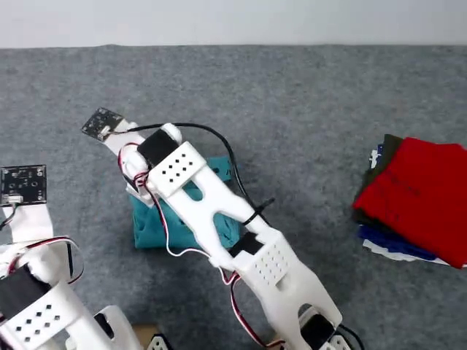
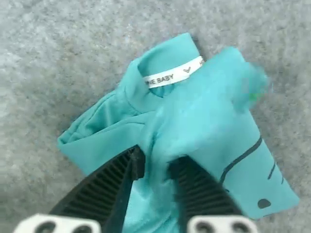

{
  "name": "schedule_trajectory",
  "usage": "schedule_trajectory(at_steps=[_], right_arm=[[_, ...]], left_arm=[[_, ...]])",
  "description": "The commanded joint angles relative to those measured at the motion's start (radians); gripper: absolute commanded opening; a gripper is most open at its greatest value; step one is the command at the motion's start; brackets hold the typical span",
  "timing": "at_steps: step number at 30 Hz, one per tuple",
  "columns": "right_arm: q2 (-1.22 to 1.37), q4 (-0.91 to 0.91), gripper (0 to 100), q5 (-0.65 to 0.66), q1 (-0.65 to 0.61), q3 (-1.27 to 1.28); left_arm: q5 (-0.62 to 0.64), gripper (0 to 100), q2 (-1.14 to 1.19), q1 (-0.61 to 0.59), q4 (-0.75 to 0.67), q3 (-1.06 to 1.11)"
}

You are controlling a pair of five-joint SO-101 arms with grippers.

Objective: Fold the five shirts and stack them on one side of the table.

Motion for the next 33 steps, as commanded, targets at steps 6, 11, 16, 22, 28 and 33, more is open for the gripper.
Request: schedule_trajectory(at_steps=[6, 11, 16, 22, 28, 33], right_arm=[[-0.085, 0.087, 27.3, -0.057, 0.027, -0.166], [-0.179, 0.088, 12.8, 0.038, 0.114, 0.008], [-0.315, 0.088, 3.0, 0.133, 0.196, 0.281], [-0.394, 0.085, 1.0, 0.160, 0.269, 0.503], [-0.381, 0.084, 0.9, 0.161, 0.217, 0.545], [-0.478, 0.088, 3.5, 0.161, 0.128, 0.588]], left_arm=[[0.002, 1, -0.009, -0.002, -0.018, -0.001], [0.002, 1, -0.009, -0.002, -0.018, -0.001], [0.002, 1, -0.009, -0.002, -0.018, -0.001], [0.006, 1, -0.009, -0.008, -0.018, -0.002], [0.008, 1, -0.018, -0.017, -0.018, -0.015], [0.003, 1, -0.009, -0.163, -0.018, -0.101]])
